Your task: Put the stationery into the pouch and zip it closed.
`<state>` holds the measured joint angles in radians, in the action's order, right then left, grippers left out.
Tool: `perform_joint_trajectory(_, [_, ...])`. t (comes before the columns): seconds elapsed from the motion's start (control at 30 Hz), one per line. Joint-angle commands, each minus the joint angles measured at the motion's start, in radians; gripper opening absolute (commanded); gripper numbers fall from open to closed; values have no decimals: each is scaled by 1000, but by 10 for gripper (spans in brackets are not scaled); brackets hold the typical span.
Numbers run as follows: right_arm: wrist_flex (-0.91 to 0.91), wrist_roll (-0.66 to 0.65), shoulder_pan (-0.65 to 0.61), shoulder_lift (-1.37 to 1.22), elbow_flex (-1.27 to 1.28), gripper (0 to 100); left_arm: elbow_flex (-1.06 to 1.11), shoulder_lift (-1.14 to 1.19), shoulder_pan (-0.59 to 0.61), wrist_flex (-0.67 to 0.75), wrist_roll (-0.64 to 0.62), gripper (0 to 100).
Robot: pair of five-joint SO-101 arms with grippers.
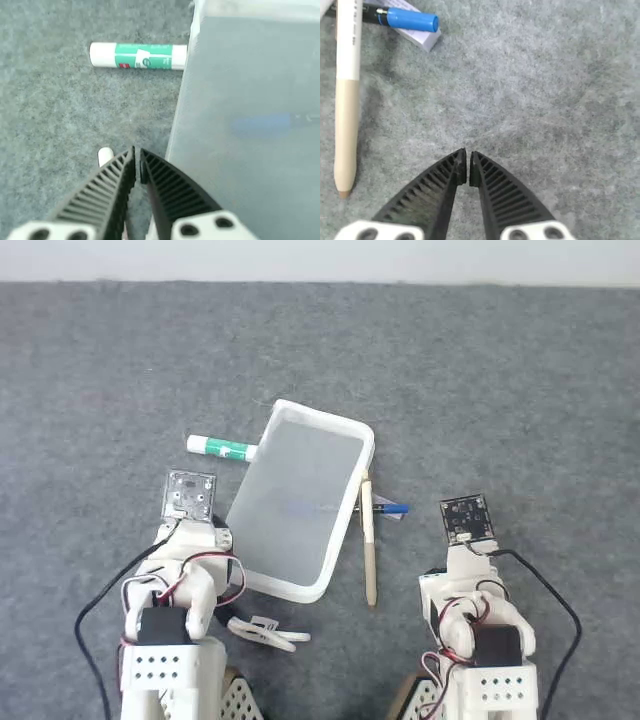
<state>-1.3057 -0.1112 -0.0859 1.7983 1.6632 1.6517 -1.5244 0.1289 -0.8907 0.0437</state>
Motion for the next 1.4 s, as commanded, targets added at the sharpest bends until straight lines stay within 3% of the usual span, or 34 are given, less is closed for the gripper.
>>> perform_joint_trajectory(0.0, [-2, -164, 10, 18, -29, 19, -81, -18, 5, -5, 5, 12])
perform_joint_trajectory(0.17, [45, -436, 2, 18, -132, 17, -87, -18, 15, -32, 8, 12])
perform_joint_trajectory(0.23, [76, -462, 1, 18, -158, 17, -87, -18, 58, -12, 8, 12])
perform_joint_trajectory(0.43, [68, -443, -54, 16, -301, 17, -41, -18, 138, 109, 2, 12])
perform_joint_trajectory(0.63, [-53, -437, -262, 13, -479, 17, -8, -18, 140, 160, 5, 12])
perform_joint_trajectory(0.9, [53, -434, -364, -209, -520, 20, 2, -17, 132, 160, 6, 12])
perform_joint_trajectory(1.0, [64, -404, -463, -358, -605, 38, 2, -17, 132, 160, 6, 12])
perform_joint_trajectory(1.17, [54, -219, -667, -553, -775, 128, 2, -17, 133, 160, 8, 13])
perform_joint_trajectory(1.37, [64, -143, -924, -697, -844, 136, -4, -17, 160, 160, 3, 13])
